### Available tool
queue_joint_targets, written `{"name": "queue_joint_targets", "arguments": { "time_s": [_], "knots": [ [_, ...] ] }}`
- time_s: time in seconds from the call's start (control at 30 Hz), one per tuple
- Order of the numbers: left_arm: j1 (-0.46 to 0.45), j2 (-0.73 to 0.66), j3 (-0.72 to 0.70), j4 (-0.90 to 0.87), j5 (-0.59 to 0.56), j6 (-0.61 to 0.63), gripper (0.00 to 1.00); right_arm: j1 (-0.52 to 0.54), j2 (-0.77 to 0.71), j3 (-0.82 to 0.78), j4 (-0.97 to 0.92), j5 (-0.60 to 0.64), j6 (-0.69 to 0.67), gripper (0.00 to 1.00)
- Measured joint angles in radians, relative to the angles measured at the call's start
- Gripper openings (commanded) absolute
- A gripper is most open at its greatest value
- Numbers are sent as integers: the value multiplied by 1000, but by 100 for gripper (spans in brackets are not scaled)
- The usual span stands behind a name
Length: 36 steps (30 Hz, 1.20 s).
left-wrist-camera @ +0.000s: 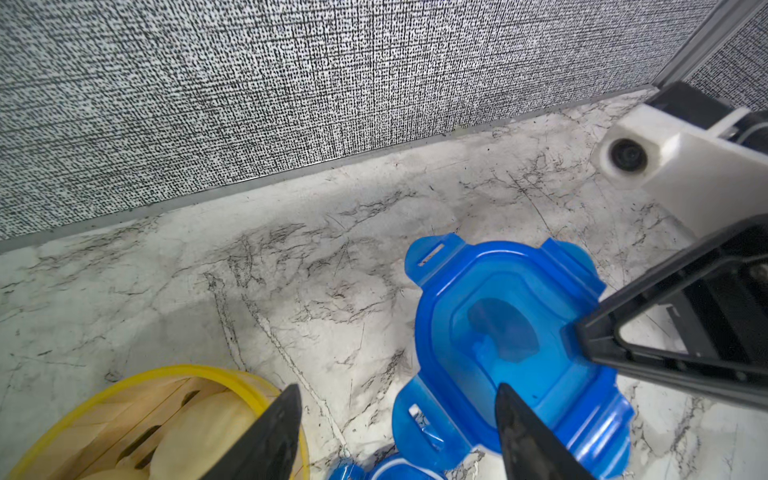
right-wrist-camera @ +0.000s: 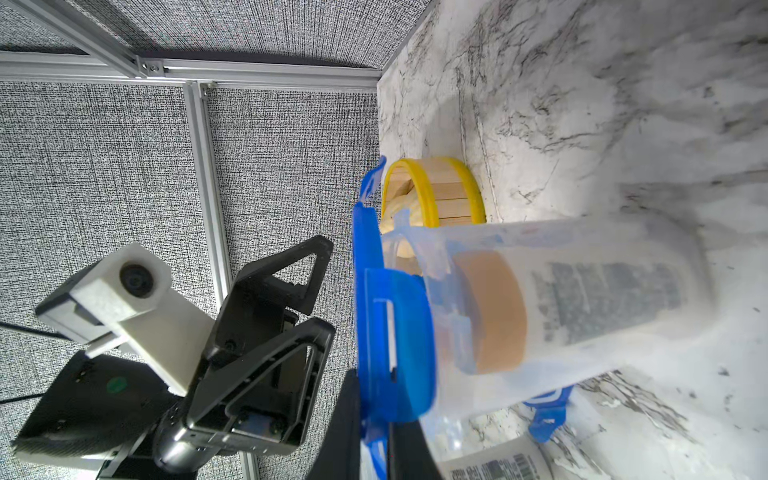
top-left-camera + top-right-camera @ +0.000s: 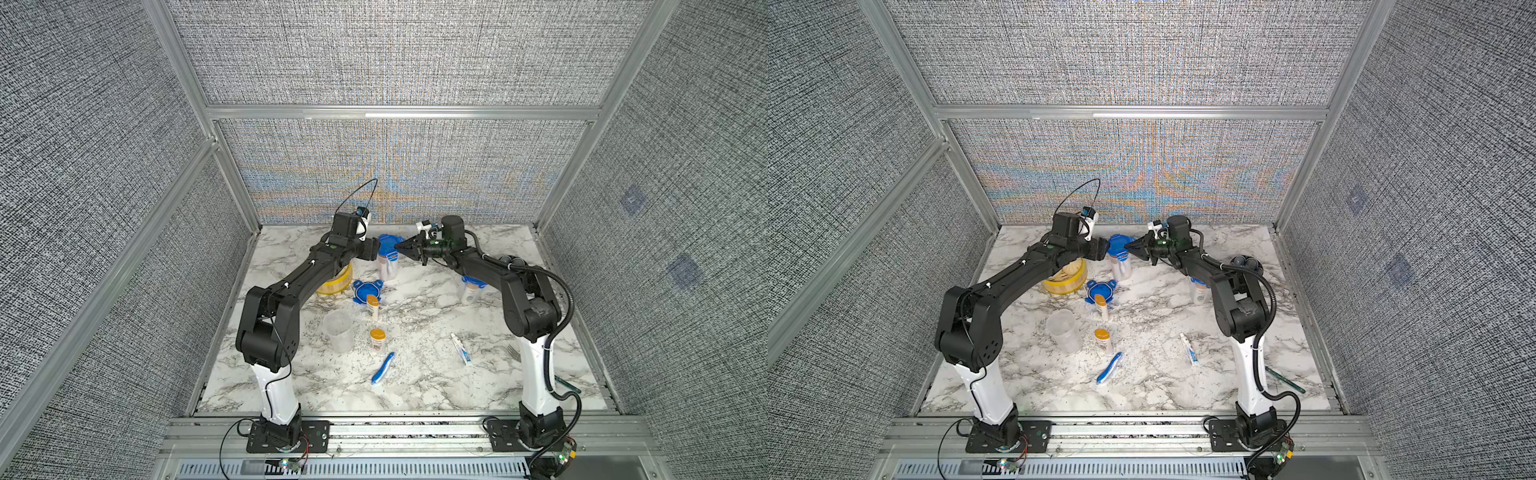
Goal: Pack away toiletry kits
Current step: Close the lid on the container.
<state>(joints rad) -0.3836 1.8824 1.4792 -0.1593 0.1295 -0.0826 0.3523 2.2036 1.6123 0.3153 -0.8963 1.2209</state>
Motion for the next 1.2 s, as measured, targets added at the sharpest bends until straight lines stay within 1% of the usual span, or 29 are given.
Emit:
{"name": "queue_joint_targets", "arguments": {
  "time_s": [0.3, 0.63, 0.83, 0.97, 1.03, 1.1, 1.13, 1.2],
  "knots": [
    [0, 18, 3, -30, -17, 19, 70, 0, 3, -13, 11, 4, 3, 0],
    [0, 27, -7, -8, -15, 23, 69, 2, -3, -32, 22, 18, -10, 1],
    [0, 42, 26, -29, -13, 31, 69, 2, -11, -32, -1, 26, -30, 2],
    [0, 60, 49, -41, 4, 37, 67, 2, -15, -33, -18, 30, -40, 9],
    [0, 71, 61, -40, 5, 43, 67, 3, -16, -33, -22, 31, -46, 15],
    [0, 78, 68, -40, 6, 50, 66, 3, -19, -33, -29, 31, -53, 23],
    [0, 79, 69, -39, 10, 54, 66, 3, -24, -36, -34, 32, -58, 30],
    [0, 80, 68, -35, 10, 58, 66, 0, -47, -43, -54, 32, -79, 40]
  ]
}}
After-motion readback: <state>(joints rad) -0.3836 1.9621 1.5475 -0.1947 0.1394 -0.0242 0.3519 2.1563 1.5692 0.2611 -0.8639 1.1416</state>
